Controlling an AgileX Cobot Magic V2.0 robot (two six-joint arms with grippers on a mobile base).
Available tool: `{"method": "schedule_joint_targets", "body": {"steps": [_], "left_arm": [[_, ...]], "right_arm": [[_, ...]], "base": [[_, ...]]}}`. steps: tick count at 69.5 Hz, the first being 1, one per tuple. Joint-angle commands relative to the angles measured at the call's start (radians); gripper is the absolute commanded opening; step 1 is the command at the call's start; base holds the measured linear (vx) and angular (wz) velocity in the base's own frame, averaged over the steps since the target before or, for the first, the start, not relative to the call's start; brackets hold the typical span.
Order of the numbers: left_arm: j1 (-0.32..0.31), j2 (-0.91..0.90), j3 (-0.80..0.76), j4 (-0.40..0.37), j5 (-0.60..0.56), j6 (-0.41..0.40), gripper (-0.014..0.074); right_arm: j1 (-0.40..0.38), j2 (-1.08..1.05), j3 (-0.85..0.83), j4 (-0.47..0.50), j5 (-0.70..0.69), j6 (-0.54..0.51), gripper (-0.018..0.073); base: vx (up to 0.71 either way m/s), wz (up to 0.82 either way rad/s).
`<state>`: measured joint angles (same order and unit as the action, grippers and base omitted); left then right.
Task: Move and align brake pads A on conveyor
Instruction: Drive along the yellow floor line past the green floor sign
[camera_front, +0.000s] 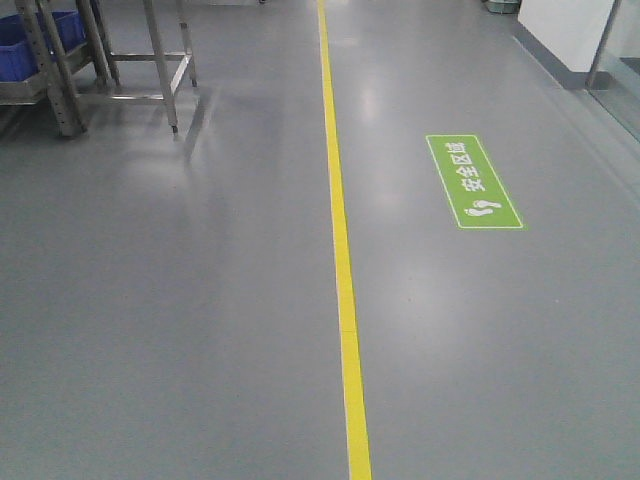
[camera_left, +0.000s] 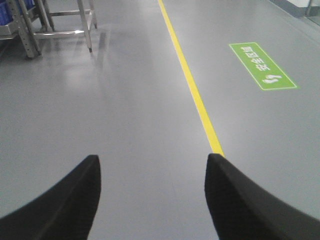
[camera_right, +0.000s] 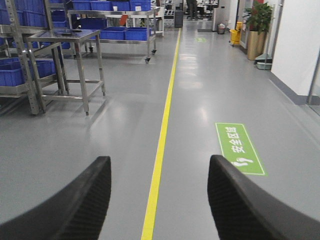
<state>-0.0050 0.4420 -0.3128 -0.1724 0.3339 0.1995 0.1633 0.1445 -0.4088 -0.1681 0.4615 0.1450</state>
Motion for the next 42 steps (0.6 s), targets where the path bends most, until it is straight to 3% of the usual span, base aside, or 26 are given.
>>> {"method": "schedule_joint_targets", "body": {"steps": [1,42], "left_arm": [[-0.004,0.008,-0.027,-0.014,-0.077,-0.008,0.0449],[-0.004,0.008,-0.027,-0.014,-0.077,-0.008,0.0449]], "right_arm": [[0.000,0.015,-0.026,-0.015,-0.066,-0.001,0.0415],[0.000,0.015,-0.026,-0.015,-0.066,-0.001,0.0415]], "base": [[0.54,0.18],[0.59,0.01]]}}
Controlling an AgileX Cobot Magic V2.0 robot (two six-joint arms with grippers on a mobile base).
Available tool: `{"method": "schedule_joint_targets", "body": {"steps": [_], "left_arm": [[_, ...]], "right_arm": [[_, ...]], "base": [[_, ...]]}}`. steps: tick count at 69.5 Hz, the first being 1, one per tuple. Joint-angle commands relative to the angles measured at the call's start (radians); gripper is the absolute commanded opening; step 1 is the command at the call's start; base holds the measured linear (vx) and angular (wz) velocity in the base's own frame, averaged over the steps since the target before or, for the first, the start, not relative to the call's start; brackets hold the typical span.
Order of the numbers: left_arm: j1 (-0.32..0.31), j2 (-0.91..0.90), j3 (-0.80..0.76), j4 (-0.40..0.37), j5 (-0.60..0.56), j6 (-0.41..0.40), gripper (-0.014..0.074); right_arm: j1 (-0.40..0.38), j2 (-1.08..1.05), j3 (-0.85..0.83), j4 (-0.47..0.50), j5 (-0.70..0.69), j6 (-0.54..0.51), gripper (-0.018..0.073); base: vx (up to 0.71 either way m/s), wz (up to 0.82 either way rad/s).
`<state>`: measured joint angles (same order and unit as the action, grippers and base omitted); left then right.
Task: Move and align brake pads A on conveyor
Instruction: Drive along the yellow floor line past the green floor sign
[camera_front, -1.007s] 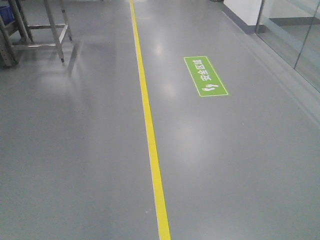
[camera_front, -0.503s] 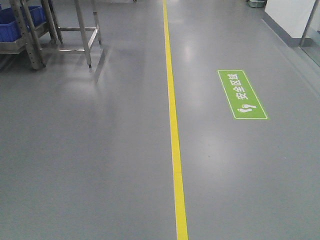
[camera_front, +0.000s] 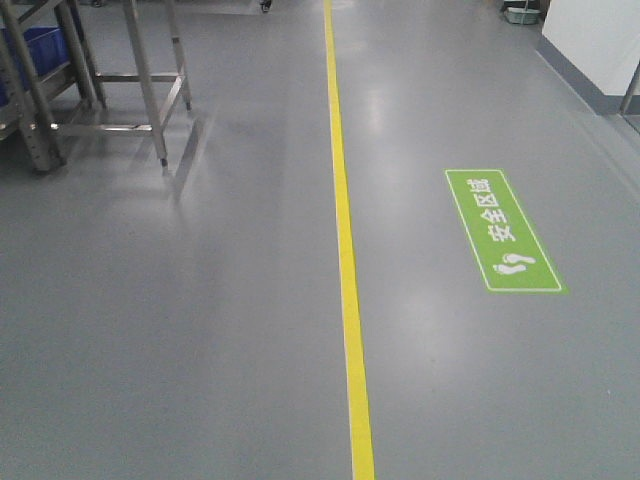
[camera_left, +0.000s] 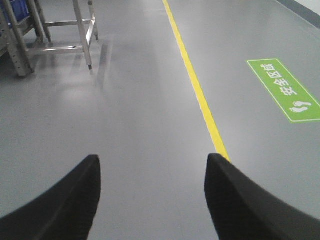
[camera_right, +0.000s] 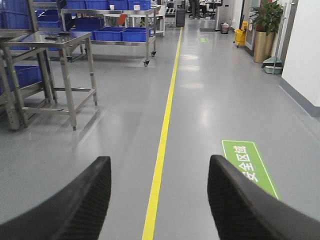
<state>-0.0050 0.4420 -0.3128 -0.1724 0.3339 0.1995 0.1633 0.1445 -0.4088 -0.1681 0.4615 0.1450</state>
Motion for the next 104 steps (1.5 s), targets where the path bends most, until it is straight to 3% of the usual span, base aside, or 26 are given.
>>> {"method": "schedule_joint_targets", "body": {"steps": [1,104], "left_arm": [[-0.004,0.008,-0.027,-0.014,-0.077,-0.008,0.0449],[-0.004,0.009,-0.027,-0.014,-0.077,-0.008,0.0449]], "right_arm": [[0.000,0.015,-0.026,-0.015,-0.066,-0.001,0.0415],[0.000,0.015,-0.026,-0.015,-0.065,-0.001,0.0415]], "base": [[0.64,-0.13],[0.69,-0.04]]}}
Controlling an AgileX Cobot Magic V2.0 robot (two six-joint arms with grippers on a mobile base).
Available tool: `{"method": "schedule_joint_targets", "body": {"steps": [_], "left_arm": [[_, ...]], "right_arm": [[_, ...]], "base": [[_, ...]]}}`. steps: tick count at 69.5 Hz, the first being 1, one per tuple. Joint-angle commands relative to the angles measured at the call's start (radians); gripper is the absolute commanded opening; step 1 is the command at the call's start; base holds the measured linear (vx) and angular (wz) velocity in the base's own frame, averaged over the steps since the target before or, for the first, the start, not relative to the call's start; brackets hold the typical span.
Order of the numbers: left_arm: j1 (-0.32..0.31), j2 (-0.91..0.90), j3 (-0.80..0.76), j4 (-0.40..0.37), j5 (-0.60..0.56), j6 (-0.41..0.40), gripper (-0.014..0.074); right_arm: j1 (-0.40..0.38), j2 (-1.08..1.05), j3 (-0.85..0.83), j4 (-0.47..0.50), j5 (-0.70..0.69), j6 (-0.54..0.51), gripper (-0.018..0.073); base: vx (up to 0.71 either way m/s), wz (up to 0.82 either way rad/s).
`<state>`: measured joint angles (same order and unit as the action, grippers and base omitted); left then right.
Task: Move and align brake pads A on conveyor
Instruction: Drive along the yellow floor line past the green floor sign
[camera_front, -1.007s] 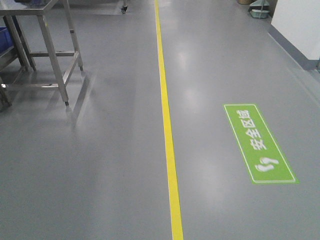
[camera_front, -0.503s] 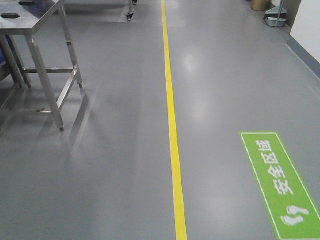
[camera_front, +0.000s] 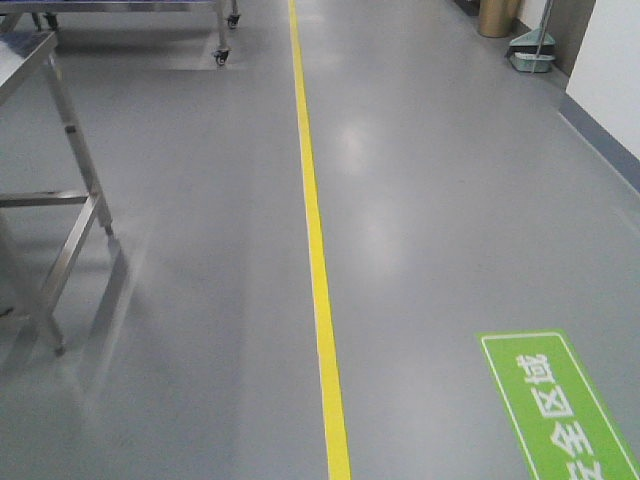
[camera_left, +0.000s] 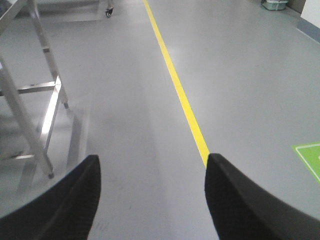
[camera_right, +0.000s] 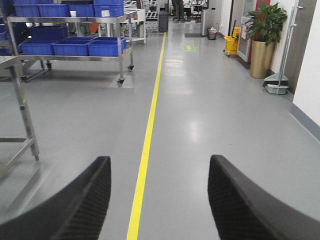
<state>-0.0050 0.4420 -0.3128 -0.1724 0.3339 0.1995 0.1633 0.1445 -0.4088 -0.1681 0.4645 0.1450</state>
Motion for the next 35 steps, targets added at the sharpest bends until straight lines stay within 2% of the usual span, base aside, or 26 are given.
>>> {"method": "schedule_joint_targets", "body": {"steps": [1,35], "left_arm": [[-0.004,0.009,-0.027,-0.014,-0.077,-0.008,0.0449],[-0.004,0.009,-0.027,-0.014,-0.077,-0.008,0.0449]], "right_arm": [[0.000,0.015,-0.026,-0.015,-0.068,-0.001,0.0415],[0.000,0.015,-0.026,-0.015,-0.069,-0.001,0.0415]], "base": [[0.69,-0.13],[0.70,0.03]]}}
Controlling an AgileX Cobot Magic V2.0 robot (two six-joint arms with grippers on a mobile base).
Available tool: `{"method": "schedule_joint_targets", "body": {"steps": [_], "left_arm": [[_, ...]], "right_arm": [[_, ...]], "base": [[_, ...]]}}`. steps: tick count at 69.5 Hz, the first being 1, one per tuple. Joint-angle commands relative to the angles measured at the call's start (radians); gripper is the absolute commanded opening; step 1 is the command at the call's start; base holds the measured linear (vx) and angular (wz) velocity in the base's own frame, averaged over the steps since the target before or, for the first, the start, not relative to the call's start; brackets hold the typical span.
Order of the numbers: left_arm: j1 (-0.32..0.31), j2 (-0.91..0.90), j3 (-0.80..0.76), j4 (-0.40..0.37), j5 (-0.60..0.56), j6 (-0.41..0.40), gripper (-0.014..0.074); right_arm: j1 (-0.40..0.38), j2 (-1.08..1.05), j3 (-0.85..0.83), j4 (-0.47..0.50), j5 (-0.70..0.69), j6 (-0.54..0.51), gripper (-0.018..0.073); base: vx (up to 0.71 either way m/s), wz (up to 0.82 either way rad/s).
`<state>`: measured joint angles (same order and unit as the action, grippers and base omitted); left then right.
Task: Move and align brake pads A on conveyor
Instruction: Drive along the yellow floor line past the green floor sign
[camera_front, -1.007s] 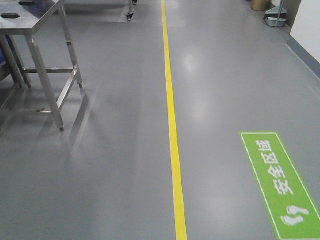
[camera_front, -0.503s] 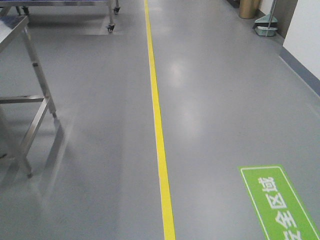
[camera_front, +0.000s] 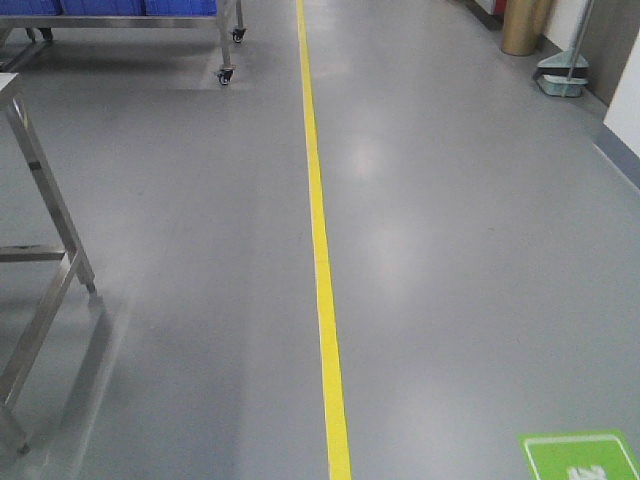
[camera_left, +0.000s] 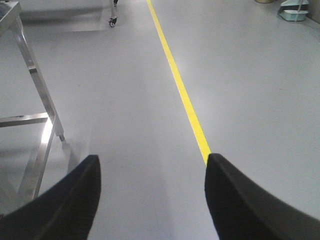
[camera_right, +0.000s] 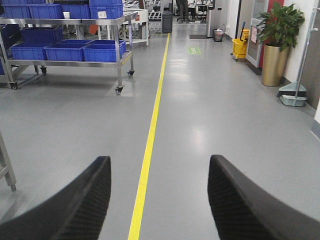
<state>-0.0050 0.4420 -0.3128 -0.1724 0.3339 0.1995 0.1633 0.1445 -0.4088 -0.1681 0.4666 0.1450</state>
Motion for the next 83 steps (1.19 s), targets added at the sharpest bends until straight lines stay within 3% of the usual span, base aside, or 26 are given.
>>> {"method": "schedule_joint_targets", "body": {"steps": [1,83], "left_arm": [[-0.004,0.009,-0.027,-0.014,-0.077,-0.008,0.0449],[-0.004,0.009,-0.027,-0.014,-0.077,-0.008,0.0449]], "right_arm": [[0.000,0.015,-0.026,-0.015,-0.071,-0.001,0.0415],[0.000,0.015,-0.026,-0.015,-0.070,-0.001,0.0415]], "base": [[0.67,0.07],[0.63,0.04]]}}
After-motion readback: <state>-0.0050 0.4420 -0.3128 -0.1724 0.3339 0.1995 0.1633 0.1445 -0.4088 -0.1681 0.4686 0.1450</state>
